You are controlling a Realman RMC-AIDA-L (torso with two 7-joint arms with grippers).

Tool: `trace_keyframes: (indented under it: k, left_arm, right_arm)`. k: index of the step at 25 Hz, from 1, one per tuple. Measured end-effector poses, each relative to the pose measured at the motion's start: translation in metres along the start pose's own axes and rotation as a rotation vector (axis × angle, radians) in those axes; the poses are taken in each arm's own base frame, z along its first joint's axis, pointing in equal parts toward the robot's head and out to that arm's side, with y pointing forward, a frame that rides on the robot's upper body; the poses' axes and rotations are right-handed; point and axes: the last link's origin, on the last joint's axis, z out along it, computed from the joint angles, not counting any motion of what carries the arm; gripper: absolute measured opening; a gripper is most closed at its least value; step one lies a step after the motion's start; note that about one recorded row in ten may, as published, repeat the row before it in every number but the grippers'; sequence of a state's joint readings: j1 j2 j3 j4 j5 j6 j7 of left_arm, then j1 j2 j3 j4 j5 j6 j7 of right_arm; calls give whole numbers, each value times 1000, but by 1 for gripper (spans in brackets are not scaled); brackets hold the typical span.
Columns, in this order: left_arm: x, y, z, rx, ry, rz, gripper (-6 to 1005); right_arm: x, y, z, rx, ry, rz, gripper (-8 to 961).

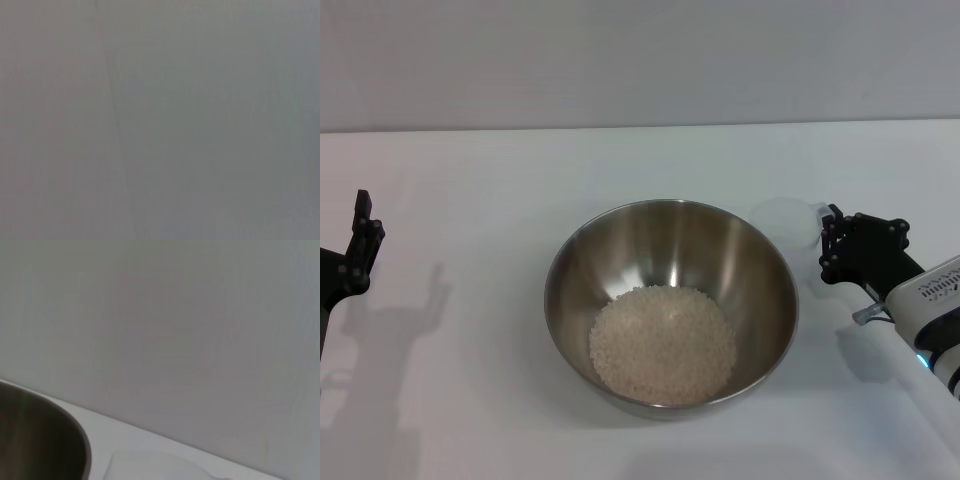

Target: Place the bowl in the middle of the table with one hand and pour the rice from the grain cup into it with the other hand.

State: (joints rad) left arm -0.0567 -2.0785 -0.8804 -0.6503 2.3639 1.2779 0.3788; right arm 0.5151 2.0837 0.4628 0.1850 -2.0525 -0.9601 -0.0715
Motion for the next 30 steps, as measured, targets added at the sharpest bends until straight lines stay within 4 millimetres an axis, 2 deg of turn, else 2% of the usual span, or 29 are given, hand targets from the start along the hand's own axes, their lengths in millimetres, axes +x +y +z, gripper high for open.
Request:
trace_keyframes:
  k: [7,15,20,21,23,25,26,27,28,29,30]
  left_arm:
    - [0,0,0,0,2,0,812]
    - [1,1,1,-2,3,0,812]
    - [1,1,2,-6,4,0,813]
    - [1,1,2,-6,4,0,813]
    - [1,1,1,-7,3,0,813]
    - [0,2,1,-13,1,-1,812]
    - [0,2,0,-12,0,-1,812]
    - [0,2,0,-12,0,-1,812]
    - [0,2,-1,-11,-1,0,812]
    - [0,2,-1,-10,-1,0,812]
    - [0,2,-2,-9,-2,0,812]
  right_arm:
    - [4,3,-5,3,6,18,132]
    - [6,9,-23,18,-42,55,146]
    - [15,11,-38,37,-33,83,335]
    - [19,12,-48,50,-36,98,412]
    - [22,12,-54,58,-40,103,567]
    - [25,12,-69,79,-64,112,569]
    - [25,9,-90,124,-117,127,571]
    - [25,9,-90,124,-117,127,572]
    - [23,4,-113,189,-186,140,573]
    - [23,4,-113,189,-186,140,577]
    - [21,0,-124,228,-224,144,581]
